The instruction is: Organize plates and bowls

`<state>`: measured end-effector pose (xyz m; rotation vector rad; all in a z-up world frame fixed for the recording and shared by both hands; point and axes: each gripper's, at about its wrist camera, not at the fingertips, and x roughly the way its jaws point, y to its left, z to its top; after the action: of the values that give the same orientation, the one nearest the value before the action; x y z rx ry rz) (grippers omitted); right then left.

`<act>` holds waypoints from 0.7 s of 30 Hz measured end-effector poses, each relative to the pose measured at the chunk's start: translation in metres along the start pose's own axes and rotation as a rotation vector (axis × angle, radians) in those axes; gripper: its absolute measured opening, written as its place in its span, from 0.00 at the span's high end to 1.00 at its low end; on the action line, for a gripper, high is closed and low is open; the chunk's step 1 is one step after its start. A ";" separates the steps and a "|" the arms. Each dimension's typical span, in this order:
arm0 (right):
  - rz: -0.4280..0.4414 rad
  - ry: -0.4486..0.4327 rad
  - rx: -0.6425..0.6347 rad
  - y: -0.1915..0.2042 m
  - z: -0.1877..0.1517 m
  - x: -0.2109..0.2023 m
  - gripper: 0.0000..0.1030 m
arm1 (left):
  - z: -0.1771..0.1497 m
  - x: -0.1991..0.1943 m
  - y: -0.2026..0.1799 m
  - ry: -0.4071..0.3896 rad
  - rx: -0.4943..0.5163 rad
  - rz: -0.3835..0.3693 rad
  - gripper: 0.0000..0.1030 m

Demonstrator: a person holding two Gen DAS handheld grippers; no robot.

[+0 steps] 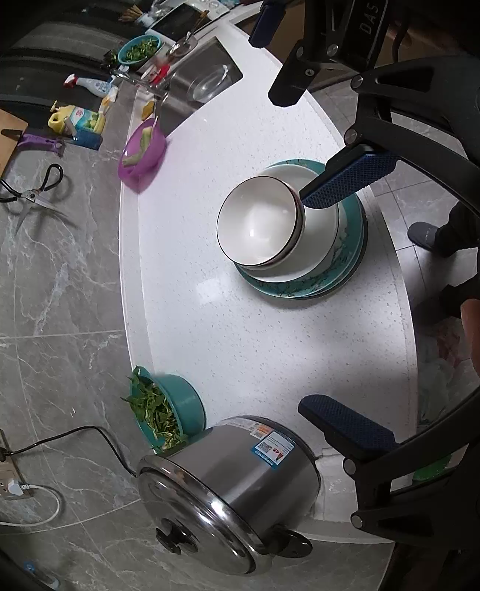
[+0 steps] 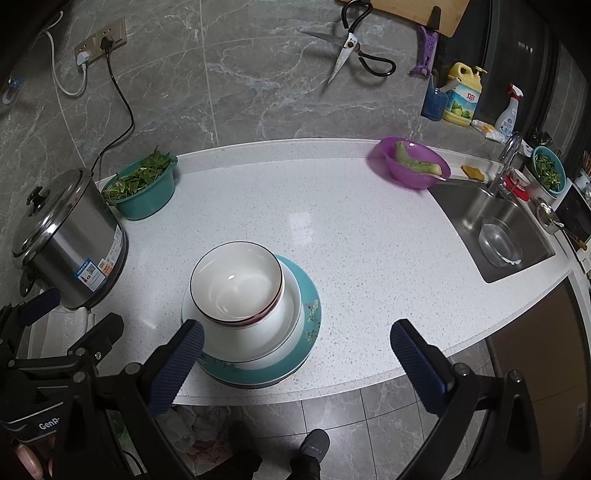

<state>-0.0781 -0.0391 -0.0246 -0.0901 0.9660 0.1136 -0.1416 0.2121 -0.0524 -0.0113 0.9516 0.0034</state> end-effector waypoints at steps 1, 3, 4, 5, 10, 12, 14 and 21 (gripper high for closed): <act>-0.001 -0.002 0.003 -0.001 -0.001 0.000 0.00 | 0.000 0.000 0.000 0.002 -0.003 0.005 0.01; -0.001 -0.002 0.005 -0.002 0.000 0.000 0.00 | 0.000 0.001 0.000 0.006 -0.004 0.010 0.01; -0.002 -0.004 0.008 -0.003 -0.001 -0.001 0.00 | 0.000 0.001 0.000 0.008 -0.007 0.011 0.01; -0.003 -0.006 0.012 -0.004 -0.001 -0.001 0.00 | 0.000 0.002 -0.001 0.010 -0.009 0.010 0.01; -0.003 -0.006 0.018 -0.007 0.000 -0.001 0.00 | 0.001 0.002 -0.005 0.014 -0.006 0.011 0.01; -0.002 -0.005 0.016 -0.007 0.001 -0.001 0.00 | 0.001 0.003 -0.006 0.017 -0.005 0.012 0.01; -0.005 -0.004 0.016 -0.007 0.001 0.000 0.00 | 0.002 0.005 -0.006 0.021 -0.008 0.013 0.01; -0.014 0.003 0.016 -0.008 0.003 0.003 0.00 | 0.008 0.008 -0.006 0.041 -0.022 0.039 0.01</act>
<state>-0.0735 -0.0465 -0.0252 -0.0824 0.9686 0.0934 -0.1306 0.2060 -0.0538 -0.0136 0.9926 0.0501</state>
